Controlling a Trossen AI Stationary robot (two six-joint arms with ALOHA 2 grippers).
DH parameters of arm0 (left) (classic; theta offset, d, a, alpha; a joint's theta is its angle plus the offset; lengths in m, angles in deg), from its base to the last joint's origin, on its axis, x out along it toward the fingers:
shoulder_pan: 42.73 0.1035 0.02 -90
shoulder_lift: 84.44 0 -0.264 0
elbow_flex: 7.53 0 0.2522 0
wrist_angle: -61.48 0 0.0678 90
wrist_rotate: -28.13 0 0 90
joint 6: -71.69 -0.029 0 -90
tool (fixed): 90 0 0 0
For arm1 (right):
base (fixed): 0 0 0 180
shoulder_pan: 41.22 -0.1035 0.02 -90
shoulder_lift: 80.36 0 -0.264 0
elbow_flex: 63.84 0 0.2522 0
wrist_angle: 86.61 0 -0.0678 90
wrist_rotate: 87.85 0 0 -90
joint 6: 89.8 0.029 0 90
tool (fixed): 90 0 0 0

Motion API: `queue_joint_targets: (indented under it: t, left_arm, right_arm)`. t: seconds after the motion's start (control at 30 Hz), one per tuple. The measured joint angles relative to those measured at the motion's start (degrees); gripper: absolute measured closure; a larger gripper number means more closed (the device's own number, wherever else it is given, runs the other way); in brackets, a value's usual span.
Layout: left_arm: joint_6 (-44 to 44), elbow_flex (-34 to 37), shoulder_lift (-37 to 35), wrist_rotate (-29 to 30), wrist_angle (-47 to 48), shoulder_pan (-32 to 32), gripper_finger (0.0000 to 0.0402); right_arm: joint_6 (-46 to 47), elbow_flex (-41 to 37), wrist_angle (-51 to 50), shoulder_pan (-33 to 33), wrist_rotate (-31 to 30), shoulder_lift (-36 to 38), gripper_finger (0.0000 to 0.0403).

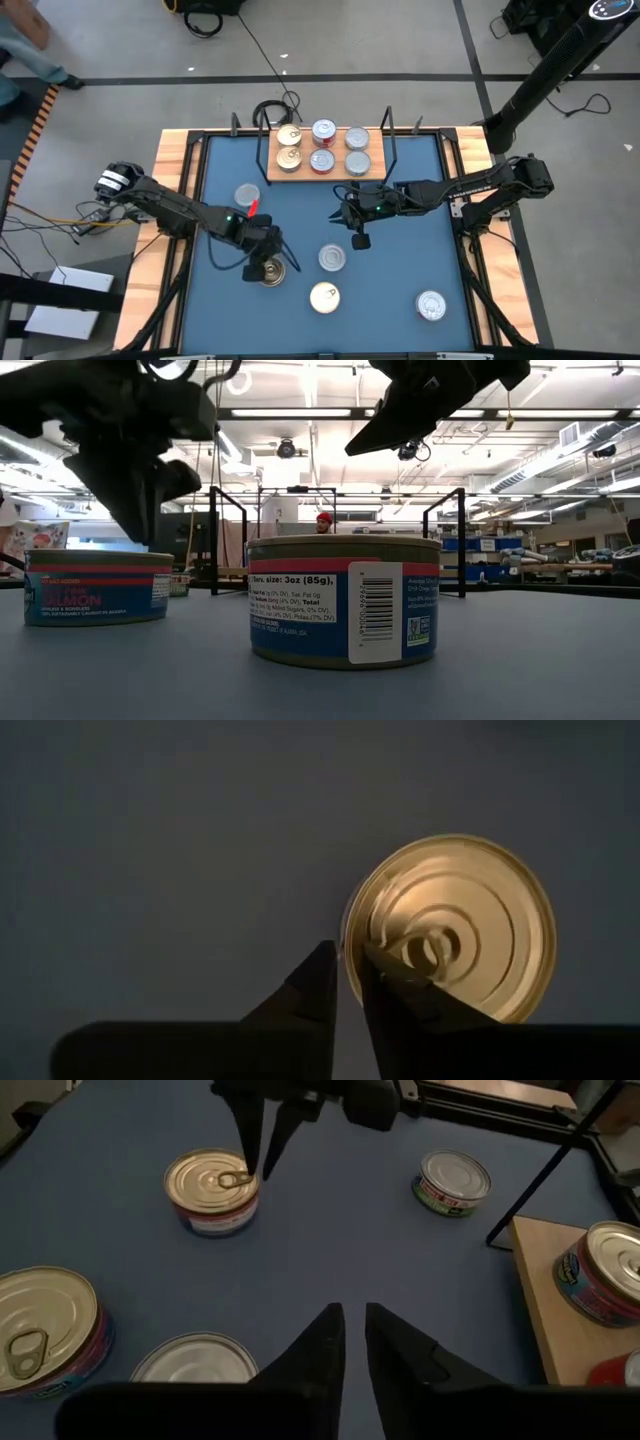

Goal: Stack canned seafood by type on shelf
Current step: Stack the left blue tuna can on the top blue tuna can on the shelf

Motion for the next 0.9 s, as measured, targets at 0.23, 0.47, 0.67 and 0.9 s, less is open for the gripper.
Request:
queue_joint_targets:
  t: [0.23, 0.47, 0.67, 0.9]
  left_arm:
    - [0.02, 2.31, -0.02, -3.31, -2.52, 1.9, 0.0347]
    - [1.48, 4.26, -0.05, -3.32, -4.34, 2.97, 0.035]
    - [1.78, 4.26, -0.04, -2.04, -3.91, 3.32, 0.037]
    - [1.91, 4.24, -0.04, -1.43, -3.84, 4.79, 0.0397]
  right_arm:
    - [-0.27, 0.01, 0.2, 0.0, 0.0, 0.0, 0.0346]
    - [-0.41, 0.0, 0.17, 0.0, 0.0, 0.0, 0.035]
    - [-0.43, 0.0, 0.17, 0.0, 0.02, 0.0, 0.0349]
    - [-0.44, 0.0, 0.17, 0.0, 0.02, 0.0, 0.0352]
